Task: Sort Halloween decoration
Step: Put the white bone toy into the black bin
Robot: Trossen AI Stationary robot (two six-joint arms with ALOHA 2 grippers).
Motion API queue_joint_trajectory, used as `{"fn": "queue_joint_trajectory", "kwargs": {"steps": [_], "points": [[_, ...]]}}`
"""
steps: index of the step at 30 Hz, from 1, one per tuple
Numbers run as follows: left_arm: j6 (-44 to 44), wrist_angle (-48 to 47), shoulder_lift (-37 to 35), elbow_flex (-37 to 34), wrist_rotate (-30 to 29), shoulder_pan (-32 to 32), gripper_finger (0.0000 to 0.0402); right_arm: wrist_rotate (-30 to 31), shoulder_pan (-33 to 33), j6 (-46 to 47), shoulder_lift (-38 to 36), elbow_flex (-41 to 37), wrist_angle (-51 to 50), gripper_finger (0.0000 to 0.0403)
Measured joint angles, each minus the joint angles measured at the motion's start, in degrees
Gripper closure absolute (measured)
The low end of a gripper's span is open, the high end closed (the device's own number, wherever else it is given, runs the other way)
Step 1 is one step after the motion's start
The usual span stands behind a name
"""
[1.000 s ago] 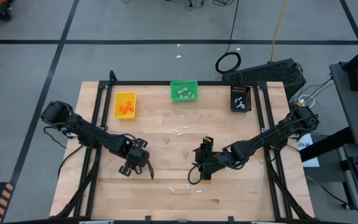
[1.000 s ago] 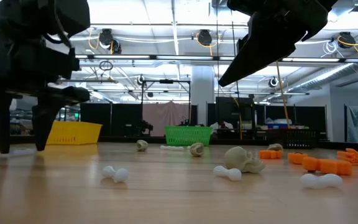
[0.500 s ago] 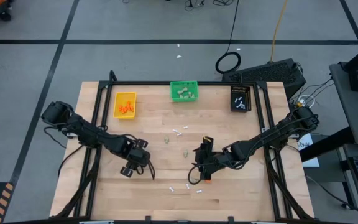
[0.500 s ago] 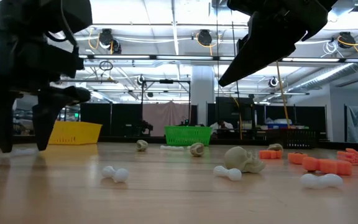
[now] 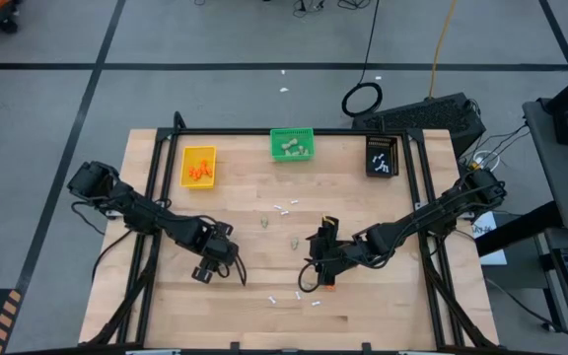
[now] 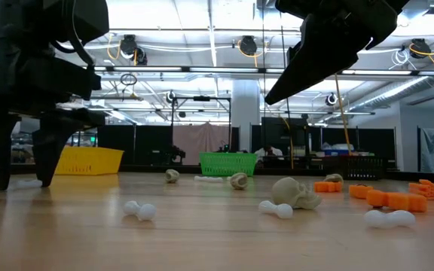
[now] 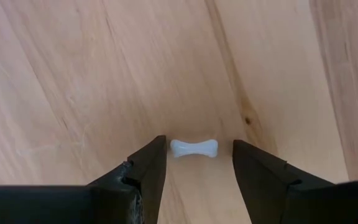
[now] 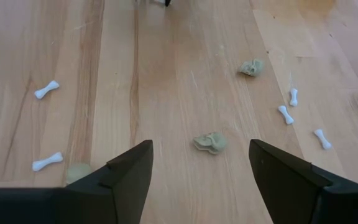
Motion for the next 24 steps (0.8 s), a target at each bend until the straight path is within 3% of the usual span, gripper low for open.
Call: {"fn": "queue_joint_trajectory", "kwargs": {"steps": [14, 24], "points": [[0.4, 0.5, 0.1, -0.1, -0.3, 0.0, 0.0222, 0.0, 0.0, 0.0, 0.0, 0.0, 0.0, 0.0151], [0.4, 0.6, 0.1, -0.1, -0.6, 0.0, 0.0279, 0.0, 0.0, 0.0, 0.0, 0.0, 0.0, 0.0151]]}}
